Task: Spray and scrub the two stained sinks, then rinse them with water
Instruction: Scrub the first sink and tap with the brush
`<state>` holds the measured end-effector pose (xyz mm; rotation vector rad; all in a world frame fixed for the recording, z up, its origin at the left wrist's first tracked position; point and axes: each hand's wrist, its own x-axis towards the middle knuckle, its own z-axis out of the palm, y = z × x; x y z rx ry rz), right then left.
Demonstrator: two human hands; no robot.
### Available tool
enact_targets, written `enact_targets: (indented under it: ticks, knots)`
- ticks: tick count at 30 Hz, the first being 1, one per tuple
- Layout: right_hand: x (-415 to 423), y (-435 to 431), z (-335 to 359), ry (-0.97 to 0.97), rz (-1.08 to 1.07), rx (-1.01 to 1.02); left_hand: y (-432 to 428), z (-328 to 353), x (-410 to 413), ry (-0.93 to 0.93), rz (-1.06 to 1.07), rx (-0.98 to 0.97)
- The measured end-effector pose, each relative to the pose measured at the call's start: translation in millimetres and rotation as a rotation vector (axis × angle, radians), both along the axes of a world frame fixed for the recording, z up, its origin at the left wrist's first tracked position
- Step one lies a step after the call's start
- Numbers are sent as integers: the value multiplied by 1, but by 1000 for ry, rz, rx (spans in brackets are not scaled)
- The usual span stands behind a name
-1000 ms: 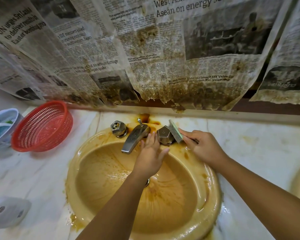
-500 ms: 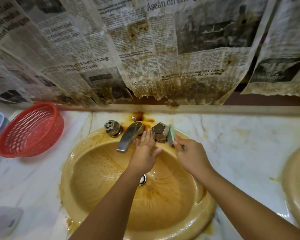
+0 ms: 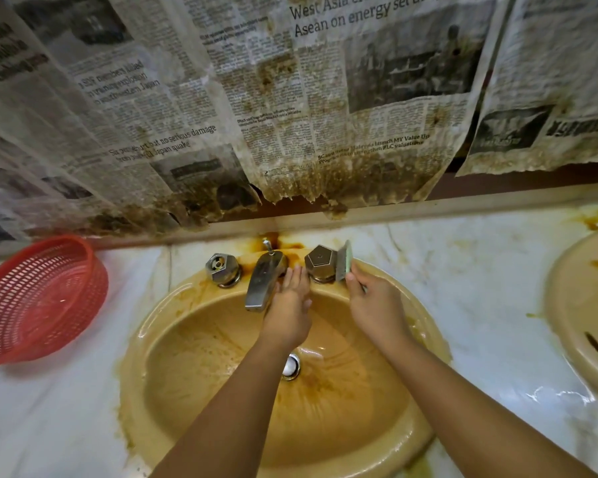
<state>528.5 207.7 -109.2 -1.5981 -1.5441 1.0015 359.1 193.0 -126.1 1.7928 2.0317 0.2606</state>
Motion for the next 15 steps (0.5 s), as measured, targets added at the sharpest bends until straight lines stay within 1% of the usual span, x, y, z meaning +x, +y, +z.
enact_targets:
  ticks: [2, 5, 6, 9, 11, 13, 15]
  knots:
    - [-7, -6, 3, -17, -20, 11, 0, -2, -3, 9, -9, 3]
    - [-19, -15, 8, 40, -34, 130, 0, -7, -4, 11, -18, 14]
    - [-24, -14, 6, 41, -45, 139, 0, -8, -4, 16, -19, 15]
    - [-31, -12, -4, 11, -166, 59, -1, -9, -6, 23, -34, 3]
    - [-34, -21, -10, 12, -198, 64, -3, -10, -8, 23, -45, 14]
    - [-37, -36, -15, 37, -196, 145, -7, -11, -9, 35, -55, 37]
    - [-39, -45, -21, 1, -178, 219, -11, -12, -11, 41, -51, 55]
